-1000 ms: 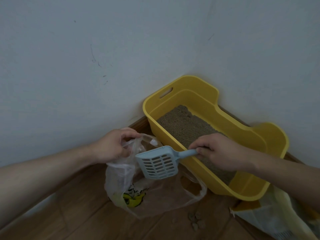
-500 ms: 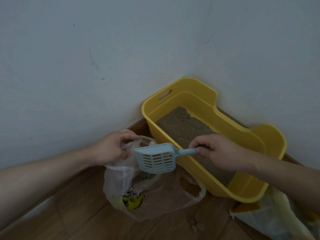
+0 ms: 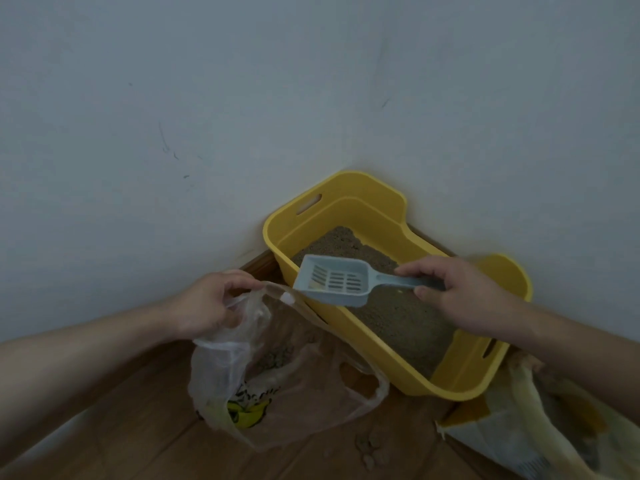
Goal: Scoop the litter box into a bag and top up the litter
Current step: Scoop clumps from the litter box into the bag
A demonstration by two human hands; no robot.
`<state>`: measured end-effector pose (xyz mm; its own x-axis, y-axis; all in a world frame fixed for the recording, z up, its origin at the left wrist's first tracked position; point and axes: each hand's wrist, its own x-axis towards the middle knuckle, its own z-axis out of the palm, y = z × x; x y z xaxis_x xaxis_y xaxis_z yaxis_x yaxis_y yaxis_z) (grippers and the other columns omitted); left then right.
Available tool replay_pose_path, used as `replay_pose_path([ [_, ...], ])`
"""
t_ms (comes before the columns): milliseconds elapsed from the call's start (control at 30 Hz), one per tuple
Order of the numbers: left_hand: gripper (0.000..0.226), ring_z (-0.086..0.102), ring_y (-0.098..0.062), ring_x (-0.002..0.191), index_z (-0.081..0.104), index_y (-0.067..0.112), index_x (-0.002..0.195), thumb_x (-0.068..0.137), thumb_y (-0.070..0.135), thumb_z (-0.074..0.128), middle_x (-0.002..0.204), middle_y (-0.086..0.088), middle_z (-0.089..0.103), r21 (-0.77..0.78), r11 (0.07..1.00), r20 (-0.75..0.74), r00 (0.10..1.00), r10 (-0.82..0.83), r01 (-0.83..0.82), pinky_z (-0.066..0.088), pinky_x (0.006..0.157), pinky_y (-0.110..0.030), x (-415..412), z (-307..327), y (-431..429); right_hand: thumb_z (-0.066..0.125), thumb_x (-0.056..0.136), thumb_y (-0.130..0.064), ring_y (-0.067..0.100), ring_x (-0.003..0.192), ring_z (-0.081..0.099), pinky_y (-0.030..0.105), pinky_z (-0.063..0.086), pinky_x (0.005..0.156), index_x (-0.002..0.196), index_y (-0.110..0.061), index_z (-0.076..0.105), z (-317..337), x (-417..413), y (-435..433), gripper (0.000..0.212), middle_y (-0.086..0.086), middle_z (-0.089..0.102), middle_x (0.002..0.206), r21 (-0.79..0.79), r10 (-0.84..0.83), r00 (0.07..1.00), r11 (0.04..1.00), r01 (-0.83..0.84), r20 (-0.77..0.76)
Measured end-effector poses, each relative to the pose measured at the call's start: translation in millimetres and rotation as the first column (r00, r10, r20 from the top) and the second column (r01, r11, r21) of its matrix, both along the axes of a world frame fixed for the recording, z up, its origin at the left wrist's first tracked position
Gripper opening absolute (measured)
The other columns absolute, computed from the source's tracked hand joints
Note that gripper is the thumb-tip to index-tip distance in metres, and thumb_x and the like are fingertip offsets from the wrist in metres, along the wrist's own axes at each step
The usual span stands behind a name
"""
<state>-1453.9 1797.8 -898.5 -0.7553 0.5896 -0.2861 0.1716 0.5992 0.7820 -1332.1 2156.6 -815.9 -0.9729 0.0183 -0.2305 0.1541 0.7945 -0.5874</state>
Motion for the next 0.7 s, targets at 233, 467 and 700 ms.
replay_pose_path([
  [233,0.057,0.058,-0.008,0.114,0.061,0.045,0.113,0.081,-0.002,0.071,0.126,0.017,0.055,0.015,1.000,0.014,1.000,0.009,-0.009,0.052,0.096,-0.030,1,3,10,0.056,0.093,-0.009,0.010,0.077,0.060,0.028,0.051,0.065,0.110,-0.024,0.069,-6,-2,25,0.026,-0.007,0.064,0.090,0.226,-0.167,0.985,0.962,0.155,0.035],
  [467,0.056,0.060,-0.005,0.111,0.065,0.032,0.120,0.081,-0.009,0.068,0.126,0.013,0.056,0.076,0.996,0.077,0.996,0.033,-0.038,0.053,0.088,-0.023,-1,0,19,0.053,0.086,-0.006,0.016,0.058,0.058,0.024,0.040,0.045,0.087,-0.014,0.070,-40,-20,53,0.018,0.005,0.065,0.071,0.430,-0.246,0.956,0.889,0.157,0.160],
  [700,0.056,0.063,-0.008,0.110,0.066,0.028,0.121,0.079,-0.009,0.070,0.125,0.011,0.058,0.112,0.993,0.107,0.994,0.033,-0.046,0.055,0.091,-0.033,-7,-11,19,0.055,0.094,-0.014,0.011,0.045,0.038,0.018,0.027,0.039,0.065,-0.016,0.054,-66,-34,66,0.028,0.000,0.043,0.056,0.515,-0.295,0.934,0.843,0.154,0.204],
])
